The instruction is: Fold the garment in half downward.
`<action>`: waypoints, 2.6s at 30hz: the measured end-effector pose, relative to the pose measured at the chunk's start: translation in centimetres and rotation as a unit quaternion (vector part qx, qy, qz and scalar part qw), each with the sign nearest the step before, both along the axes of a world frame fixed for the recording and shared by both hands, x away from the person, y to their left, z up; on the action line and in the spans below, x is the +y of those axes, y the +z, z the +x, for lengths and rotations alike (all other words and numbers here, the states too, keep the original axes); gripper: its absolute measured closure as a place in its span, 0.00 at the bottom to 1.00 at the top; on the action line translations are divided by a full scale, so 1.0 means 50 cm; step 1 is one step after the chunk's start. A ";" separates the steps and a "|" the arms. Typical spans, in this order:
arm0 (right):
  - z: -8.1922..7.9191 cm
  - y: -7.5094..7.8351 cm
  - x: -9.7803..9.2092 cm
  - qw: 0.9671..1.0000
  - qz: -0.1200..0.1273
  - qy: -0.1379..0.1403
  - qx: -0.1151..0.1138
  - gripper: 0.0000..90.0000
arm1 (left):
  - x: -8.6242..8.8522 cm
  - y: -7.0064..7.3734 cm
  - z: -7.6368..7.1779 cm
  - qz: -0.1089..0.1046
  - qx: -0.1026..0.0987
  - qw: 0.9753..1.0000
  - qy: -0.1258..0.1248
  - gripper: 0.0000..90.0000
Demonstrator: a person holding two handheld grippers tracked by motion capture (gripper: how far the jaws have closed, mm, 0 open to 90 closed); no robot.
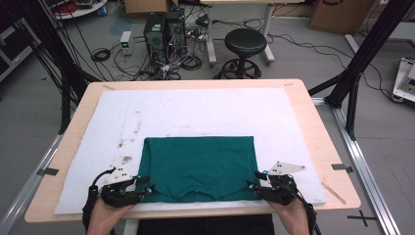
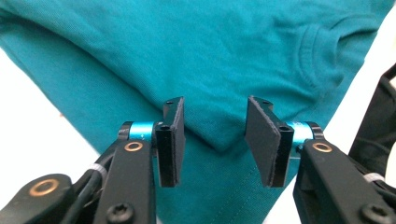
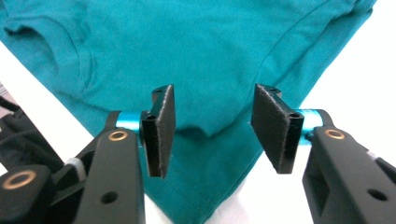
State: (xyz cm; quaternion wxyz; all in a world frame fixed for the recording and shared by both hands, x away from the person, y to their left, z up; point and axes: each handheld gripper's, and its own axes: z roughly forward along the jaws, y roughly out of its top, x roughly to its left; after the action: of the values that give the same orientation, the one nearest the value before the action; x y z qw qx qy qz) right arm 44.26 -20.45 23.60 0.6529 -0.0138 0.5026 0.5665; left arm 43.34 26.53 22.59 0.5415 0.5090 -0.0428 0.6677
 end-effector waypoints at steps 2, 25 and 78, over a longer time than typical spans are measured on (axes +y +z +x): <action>0.005 -0.001 0.002 1.000 0.000 -0.003 0.003 0.57 | -0.004 0.002 0.004 0.001 0.005 1.000 -0.001 0.67; 0.019 -0.003 0.002 1.000 -0.013 -0.006 0.016 1.00 | 0.027 -0.011 -0.001 0.017 -0.003 1.000 -0.001 0.98; -0.005 -0.018 -0.010 0.992 0.056 0.036 -0.104 0.20 | 0.067 -0.029 -0.025 -0.071 -0.108 0.990 -0.049 0.26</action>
State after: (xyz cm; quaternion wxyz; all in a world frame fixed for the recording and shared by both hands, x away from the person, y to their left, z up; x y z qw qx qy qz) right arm 44.00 -20.96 22.72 0.6808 -0.0539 0.3982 0.6123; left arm 42.09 29.87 21.12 0.6002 0.3916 -0.0787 0.6929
